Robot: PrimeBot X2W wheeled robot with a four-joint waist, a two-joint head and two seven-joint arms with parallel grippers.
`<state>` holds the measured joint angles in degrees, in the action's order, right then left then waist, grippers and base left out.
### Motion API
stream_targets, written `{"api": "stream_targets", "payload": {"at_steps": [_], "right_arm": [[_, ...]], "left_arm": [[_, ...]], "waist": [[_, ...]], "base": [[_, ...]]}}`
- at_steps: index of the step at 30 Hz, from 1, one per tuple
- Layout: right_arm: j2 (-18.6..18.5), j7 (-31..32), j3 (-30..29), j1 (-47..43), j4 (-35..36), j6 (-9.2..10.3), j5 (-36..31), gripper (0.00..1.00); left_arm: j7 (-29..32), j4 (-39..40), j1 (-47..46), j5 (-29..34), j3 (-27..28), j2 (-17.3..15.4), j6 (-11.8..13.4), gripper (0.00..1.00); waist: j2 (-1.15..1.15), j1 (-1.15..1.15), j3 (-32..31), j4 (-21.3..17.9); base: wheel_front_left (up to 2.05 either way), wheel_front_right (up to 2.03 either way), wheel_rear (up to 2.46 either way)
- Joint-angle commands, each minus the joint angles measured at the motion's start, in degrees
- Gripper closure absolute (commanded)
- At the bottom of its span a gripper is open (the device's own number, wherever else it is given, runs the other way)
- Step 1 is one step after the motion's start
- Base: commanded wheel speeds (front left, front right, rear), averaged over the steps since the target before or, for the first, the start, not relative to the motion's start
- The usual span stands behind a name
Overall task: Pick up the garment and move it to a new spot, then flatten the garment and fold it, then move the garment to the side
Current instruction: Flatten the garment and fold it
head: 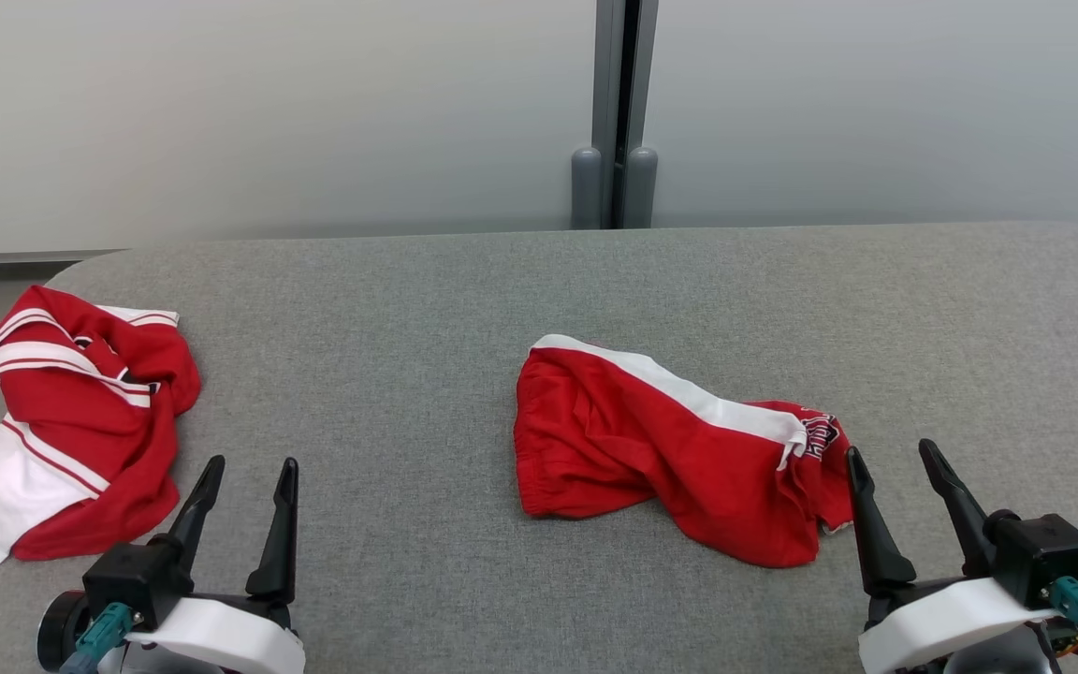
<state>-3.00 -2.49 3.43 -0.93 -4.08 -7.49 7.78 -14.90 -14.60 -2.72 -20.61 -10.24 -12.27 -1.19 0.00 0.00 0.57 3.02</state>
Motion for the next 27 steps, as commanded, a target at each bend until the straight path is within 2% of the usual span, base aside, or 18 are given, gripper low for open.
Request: {"api": "stream_targets", "payload": {"at_steps": [1, 10, 22, 23, 25, 26, 27], "right_arm": [[-0.13, 0.20, 0.01, -0.31, 0.34, 0.00, 0.37, 0.00], [-0.18, 0.90, 1.86, 1.09, -0.40, 0.00, -0.05, 0.00], [-0.73, 2.98, 3.00, 6.46, -7.41, 0.01, -1.38, 0.00], [-0.69, 3.46, 2.38, 6.83, -8.33, 0.01, -1.57, 0.13], [-0.54, 3.58, 2.20, 7.60, -9.75, 0.00, -1.47, 0.58], [-0.48, 3.42, 2.30, 7.96, -10.12, 0.00, -1.50, 0.95], [-0.48, 3.05, 2.00, 8.07, -10.39, 0.00, -1.25, 1.00]], "left_arm": [[-0.07, 0.15, 0.29, 0.01, 0.05, -0.41, 0.29, 0.00], [0.11, 0.49, -1.32, 0.15, -0.82, -0.18, 0.53, 0.00], [-0.17, -0.52, -7.46, 0.98, -2.05, 1.86, -0.16, 0.00], [-0.21, -0.66, -7.86, 1.04, -2.10, 2.03, -0.24, 0.00], [-0.25, -1.06, -8.66, 1.33, -2.17, 2.33, -0.51, 0.00], [-0.26, -1.23, -8.86, 1.42, -2.09, 2.41, -0.66, 0.00], [-0.28, -1.40, -9.03, 1.58, -2.03, 2.49, -0.81, 0.00]], "waist": [[0.00, 0.00, 0.01, -0.01], [0.00, 0.00, 0.85, 0.74], [0.00, 0.00, 6.48, 3.60], [0.00, 0.00, 6.97, 3.73], [0.00, 0.00, 7.52, 3.87], [0.00, 0.00, 7.67, 3.87], [0.00, 0.00, 7.79, 3.87]], "base": [[0.00, 0.00, 0.00], [0.00, 0.00, 0.00], [0.00, 0.00, 0.00], [0.00, 0.00, 0.00], [0.00, 0.00, 0.00], [0.00, 0.00, 0.00], [0.00, 0.00, 0.00]]}}
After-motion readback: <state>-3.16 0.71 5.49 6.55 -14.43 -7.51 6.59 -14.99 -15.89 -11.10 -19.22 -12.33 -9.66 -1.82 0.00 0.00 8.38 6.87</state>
